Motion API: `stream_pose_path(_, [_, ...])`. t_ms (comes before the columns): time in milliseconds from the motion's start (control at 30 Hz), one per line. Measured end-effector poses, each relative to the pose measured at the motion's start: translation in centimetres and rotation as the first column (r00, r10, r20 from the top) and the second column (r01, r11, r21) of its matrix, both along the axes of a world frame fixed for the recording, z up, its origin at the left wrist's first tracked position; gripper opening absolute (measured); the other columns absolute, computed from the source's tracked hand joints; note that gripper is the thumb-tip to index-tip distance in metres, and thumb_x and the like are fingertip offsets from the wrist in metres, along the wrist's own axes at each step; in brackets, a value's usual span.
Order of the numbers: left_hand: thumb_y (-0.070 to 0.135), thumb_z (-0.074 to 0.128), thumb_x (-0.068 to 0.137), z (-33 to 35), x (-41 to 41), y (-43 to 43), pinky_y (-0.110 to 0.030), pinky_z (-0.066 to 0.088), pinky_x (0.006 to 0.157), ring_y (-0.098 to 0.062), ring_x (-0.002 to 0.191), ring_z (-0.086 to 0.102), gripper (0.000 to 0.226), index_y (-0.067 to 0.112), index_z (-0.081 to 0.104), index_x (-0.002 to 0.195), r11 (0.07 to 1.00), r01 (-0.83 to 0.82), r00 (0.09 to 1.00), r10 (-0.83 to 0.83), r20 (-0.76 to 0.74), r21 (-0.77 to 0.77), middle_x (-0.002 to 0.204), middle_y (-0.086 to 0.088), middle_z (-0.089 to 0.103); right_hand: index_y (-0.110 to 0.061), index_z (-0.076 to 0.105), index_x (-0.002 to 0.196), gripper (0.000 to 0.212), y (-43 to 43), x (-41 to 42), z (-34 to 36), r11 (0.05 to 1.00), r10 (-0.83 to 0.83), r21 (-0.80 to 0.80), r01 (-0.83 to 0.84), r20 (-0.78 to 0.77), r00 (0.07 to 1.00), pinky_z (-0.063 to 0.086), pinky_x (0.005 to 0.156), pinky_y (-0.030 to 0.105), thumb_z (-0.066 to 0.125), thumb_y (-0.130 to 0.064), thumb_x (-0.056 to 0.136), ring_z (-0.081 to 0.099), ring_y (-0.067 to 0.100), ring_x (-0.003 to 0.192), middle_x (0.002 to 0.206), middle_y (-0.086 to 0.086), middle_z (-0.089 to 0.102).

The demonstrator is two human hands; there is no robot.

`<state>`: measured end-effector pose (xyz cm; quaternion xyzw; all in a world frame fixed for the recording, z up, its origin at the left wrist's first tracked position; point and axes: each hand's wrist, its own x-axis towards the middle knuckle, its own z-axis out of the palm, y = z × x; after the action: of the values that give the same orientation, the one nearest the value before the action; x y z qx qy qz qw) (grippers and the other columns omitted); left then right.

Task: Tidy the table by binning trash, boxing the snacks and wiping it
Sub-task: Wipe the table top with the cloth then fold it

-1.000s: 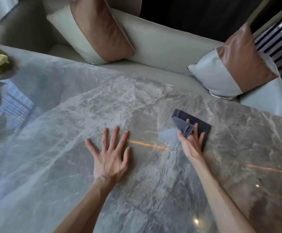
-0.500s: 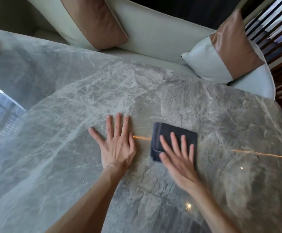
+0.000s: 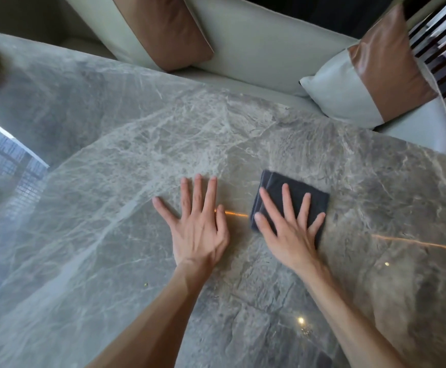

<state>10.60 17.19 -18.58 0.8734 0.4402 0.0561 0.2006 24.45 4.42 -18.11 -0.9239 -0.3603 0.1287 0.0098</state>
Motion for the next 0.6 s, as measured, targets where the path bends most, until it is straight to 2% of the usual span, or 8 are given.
stream_pose_path(67, [0.042, 0.016, 0.096, -0.1, 0.0, 0.0, -0.074, -0.005, 0.111, -0.022, 0.152, -0.005, 0.059, 0.033, 0.005, 0.154, 1.0, -0.009, 1.0, 0.009, -0.006, 0.001, 0.165, 0.003, 0.006, -0.068, -0.007, 0.138, 0.056, -3.4, -0.6, -0.1, 0.998, 0.011, -0.058, -0.009, 0.027, 1.0, -0.006, 0.107, 0.074, 0.009, -0.078, 0.085, -0.014, 0.038, 0.149, 0.163, -0.013, -0.01])
stream_pose_path(133, [0.043, 0.017, 0.095, -0.1, 0.0, 0.0, -0.073, -0.005, 0.111, -0.024, 0.152, -0.005, 0.06, 0.033, 0.007, 0.154, 1.0, -0.017, 0.999, 0.017, -0.03, 0.011, 0.165, 0.001, 0.006, -0.072, -0.009, 0.134, 0.056, -4.3, 1.7, -0.2, 0.99, -0.107, -0.088, 0.107, 0.007, 0.994, -0.008, 0.107, 0.075, 0.011, -0.081, 0.083, -0.016, 0.036, 0.149, 0.163, -0.014, -0.011])
stream_pose_path(200, [0.044, 0.015, 0.095, 0.0, -0.1, 0.0, -0.073, -0.004, 0.111, -0.026, 0.152, -0.005, 0.06, 0.033, 0.009, 0.153, 1.0, -0.016, 0.999, 0.017, -0.042, 0.011, 0.164, 0.001, 0.007, -0.076, -0.009, 0.13, 0.055, -2.1, 4.7, -0.2, 0.962, -0.266, -0.072, 0.263, -0.036, 0.963, -0.009, 0.106, 0.075, 0.013, -0.083, 0.079, -0.018, 0.036, 0.148, 0.163, -0.014, -0.012])
stream_pose_path(267, [0.045, 0.014, 0.095, 0.1, 0.0, 0.1, -0.073, -0.005, 0.111, -0.026, 0.152, -0.005, 0.059, 0.034, 0.011, 0.153, 1.0, -0.018, 1.0, 0.018, -0.021, -0.001, 0.164, 0.001, 0.008, -0.076, -0.006, 0.129, 0.056, 1.5, 6.6, -0.2, 0.941, -0.338, -0.059, 0.334, -0.07, 0.939, -0.01, 0.105, 0.076, 0.011, -0.084, 0.077, -0.019, 0.036, 0.148, 0.163, -0.013, -0.012])
stream_pose_path(333, [0.044, 0.015, 0.096, 0.1, -0.1, 0.0, -0.072, -0.006, 0.112, -0.023, 0.153, -0.005, 0.058, 0.034, 0.011, 0.153, 1.0, -0.024, 0.999, 0.024, 0.028, -0.018, 0.164, 0.003, 0.009, -0.073, -0.006, 0.131, 0.056, 4.1, 6.3, -0.3, 0.96, -0.28, -0.044, 0.277, -0.07, 0.957, -0.012, 0.104, 0.076, 0.01, -0.083, 0.078, -0.02, 0.036, 0.148, 0.163, -0.012, -0.012])
stream_pose_path(433, [0.043, 0.016, 0.096, 0.2, -0.4, 0.0, -0.071, -0.007, 0.113, -0.016, 0.153, -0.003, 0.058, 0.034, 0.01, 0.153, 0.999, -0.032, 0.996, 0.035, 0.088, -0.031, 0.164, 0.007, 0.01, -0.07, -0.008, 0.136, 0.057, 4.4, 2.8, -0.4, 0.999, -0.032, 0.0, 0.032, -0.014, 0.999, -0.009, 0.106, 0.076, 0.012, -0.079, 0.083, -0.017, 0.036, 0.149, 0.163, -0.011, -0.01])
stream_pose_path(533, [0.041, 0.018, 0.093, 0.4, -0.3, 0.1, -0.071, -0.006, 0.113, -0.016, 0.153, 0.002, 0.06, 0.032, 0.018, 0.152, 0.999, -0.03, 0.997, 0.032, 0.069, -0.033, 0.163, 0.006, 0.015, -0.063, -0.003, 0.143, 0.061, -0.1, -1.9, 0.0, 0.986, 0.168, -0.019, -0.167, 0.092, 0.981, 0.002, 0.107, 0.077, 0.018, -0.075, 0.087, -0.007, 0.038, 0.15, 0.164, -0.01, -0.005])
stream_pose_path(600, [0.038, 0.025, 0.092, 0.2, -0.2, 0.0, -0.072, -0.004, 0.112, -0.018, 0.153, 0.004, 0.06, 0.031, 0.023, 0.151, 0.999, -0.031, 0.999, 0.031, 0.027, -0.01, 0.163, 0.005, 0.016, -0.061, 0.0, 0.144, 0.062, -4.0, -3.0, 0.1, 0.978, 0.201, -0.072, -0.194, 0.101, 0.974, 0.007, 0.108, 0.077, 0.02, -0.075, 0.087, -0.003, 0.037, 0.151, 0.164, -0.01, -0.003])
